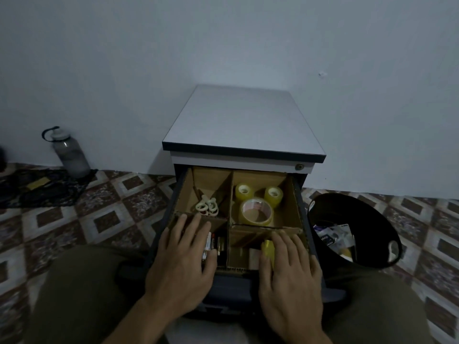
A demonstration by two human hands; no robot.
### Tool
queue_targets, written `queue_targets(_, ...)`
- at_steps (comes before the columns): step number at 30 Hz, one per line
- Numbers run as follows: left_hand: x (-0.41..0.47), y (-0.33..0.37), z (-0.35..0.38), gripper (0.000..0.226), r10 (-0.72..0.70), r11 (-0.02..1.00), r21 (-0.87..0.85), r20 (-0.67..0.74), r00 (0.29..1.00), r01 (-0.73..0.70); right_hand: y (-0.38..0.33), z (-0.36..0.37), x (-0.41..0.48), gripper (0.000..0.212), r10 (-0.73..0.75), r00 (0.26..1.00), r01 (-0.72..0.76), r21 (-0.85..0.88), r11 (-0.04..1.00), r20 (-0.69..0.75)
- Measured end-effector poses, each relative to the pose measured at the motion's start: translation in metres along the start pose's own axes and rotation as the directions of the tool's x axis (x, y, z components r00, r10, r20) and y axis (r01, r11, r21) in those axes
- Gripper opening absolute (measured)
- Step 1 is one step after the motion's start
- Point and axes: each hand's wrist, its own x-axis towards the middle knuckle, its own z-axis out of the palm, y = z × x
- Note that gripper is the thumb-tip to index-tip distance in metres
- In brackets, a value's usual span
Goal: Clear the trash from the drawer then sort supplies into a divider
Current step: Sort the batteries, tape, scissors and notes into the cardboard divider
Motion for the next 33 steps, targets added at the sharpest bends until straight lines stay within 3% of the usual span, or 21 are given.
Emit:
queue_targets(11, 0.022, 0.0, 0.004, 0.068, 0.035, 0.999, 0.025, -0.062, 0.997, -0.033, -0.003, 0.012, 0.026, 0.055, 0.042, 0.99, -0.053, -0.082, 0.995, -0.136)
queue_targets(21, 0.109, -0.012, 0.013, 0.067, 0.091, 0.996, 0.025, -0.276, 0.957, -0.088, 0.002, 0.029, 0.106, 0.055, -0.105, 0.958, 0.124, 0.057, 0.991, -0.268)
queue_targets(28, 0.17, -0.019, 0.019, 0.064, 0.18, 0.963, -0.1, -0.448, 0.876, -0.249, 0.014, 0.035, 0.171, 0.055, -0.27, 0.923, 0.327, 0.19, 0.926, -0.275)
queue_targets(33, 0.163, -0.021, 0.018, 0.049, 0.128, 0.946, -0.182, -0.551, 0.825, -0.268, 0.024, 0.035, 0.168, 0.042, -0.209, 0.919, 0.304, 0.26, 0.917, -0.335)
